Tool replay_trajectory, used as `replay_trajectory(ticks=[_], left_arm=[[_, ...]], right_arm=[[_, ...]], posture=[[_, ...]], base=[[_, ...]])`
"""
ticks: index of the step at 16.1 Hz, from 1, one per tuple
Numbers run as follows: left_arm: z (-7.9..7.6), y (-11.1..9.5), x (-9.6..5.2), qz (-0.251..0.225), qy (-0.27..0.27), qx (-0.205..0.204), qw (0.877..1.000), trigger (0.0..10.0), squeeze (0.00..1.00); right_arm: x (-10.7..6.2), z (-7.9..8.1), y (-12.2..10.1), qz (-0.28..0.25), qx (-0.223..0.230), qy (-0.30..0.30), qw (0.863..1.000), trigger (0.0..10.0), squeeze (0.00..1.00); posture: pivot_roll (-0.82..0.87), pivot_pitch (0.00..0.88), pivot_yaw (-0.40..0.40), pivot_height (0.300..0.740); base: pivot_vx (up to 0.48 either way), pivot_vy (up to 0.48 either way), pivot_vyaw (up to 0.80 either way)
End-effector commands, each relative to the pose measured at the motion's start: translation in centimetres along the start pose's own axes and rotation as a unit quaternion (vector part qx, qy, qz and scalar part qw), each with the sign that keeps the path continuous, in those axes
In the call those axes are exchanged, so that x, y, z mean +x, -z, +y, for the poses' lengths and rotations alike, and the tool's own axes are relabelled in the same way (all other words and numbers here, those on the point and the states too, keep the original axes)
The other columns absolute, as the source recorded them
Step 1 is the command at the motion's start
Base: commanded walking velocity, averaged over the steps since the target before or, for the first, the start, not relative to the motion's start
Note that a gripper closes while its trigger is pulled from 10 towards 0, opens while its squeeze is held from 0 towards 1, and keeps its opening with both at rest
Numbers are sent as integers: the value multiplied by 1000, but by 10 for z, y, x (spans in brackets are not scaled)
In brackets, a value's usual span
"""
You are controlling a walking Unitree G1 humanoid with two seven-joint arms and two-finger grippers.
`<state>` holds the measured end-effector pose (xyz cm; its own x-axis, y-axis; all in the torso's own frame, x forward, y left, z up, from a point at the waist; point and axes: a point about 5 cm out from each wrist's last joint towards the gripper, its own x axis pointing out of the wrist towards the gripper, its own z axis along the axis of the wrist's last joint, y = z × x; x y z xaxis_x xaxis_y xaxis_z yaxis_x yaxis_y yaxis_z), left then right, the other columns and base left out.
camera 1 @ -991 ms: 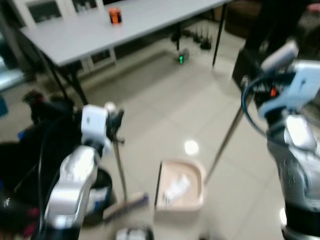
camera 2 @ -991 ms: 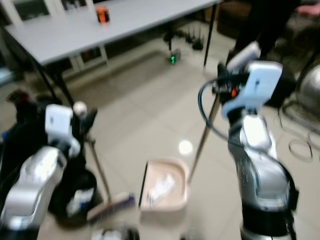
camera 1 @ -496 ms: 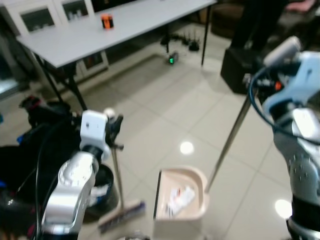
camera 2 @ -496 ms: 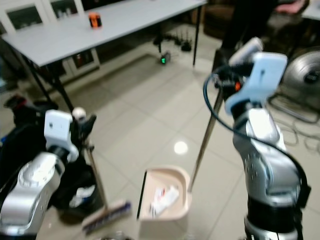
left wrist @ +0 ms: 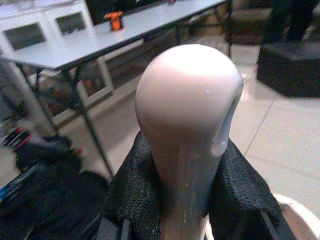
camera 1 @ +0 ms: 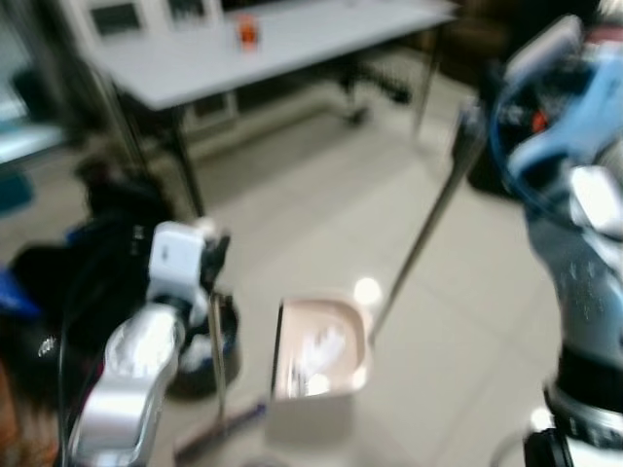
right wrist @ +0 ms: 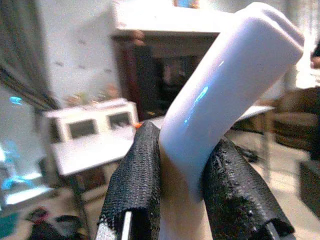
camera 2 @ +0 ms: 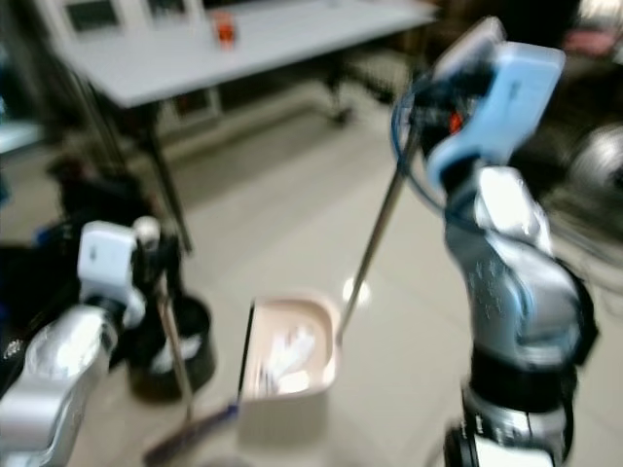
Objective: Sweep floor
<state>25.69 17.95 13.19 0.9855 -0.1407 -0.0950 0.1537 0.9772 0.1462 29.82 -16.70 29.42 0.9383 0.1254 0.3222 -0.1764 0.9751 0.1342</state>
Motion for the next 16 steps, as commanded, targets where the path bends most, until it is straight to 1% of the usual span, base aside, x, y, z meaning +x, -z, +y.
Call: replay_trajectory(ticks=[1,4,11,13,16], left_arm=[[-1,-7,-1,-14,-1,9,1000,10000,0],[-2,-6,-4,-11,3,10,1000,10000,0],[-6,-4,-6,-4,7,12,1000,10000,0],[-6,-5,-5,-4,8,12,1000,10000,0],[-6,-6,-5,-7,11,12,1000,10000,0]], right_arm=[[2,-2,-4,-5,3,6,1000,10000,0],[7,0,-7,-9,11,1,1000,10000,0],[11,0,-8,-14,13,1,1000,10000,0],[12,-3,-8,-21,22,12,999,10000,0],[12,-6,-10,-25,15,20,999,10000,0]], posture=[[-32,11,43,740],[-29,14,40,740],[-22,16,37,740],[-21,16,39,740],[-23,16,42,740]], base=[[0,0,800],[0,0,800],[267,0,760],[281,0,0],[333,0,0]])
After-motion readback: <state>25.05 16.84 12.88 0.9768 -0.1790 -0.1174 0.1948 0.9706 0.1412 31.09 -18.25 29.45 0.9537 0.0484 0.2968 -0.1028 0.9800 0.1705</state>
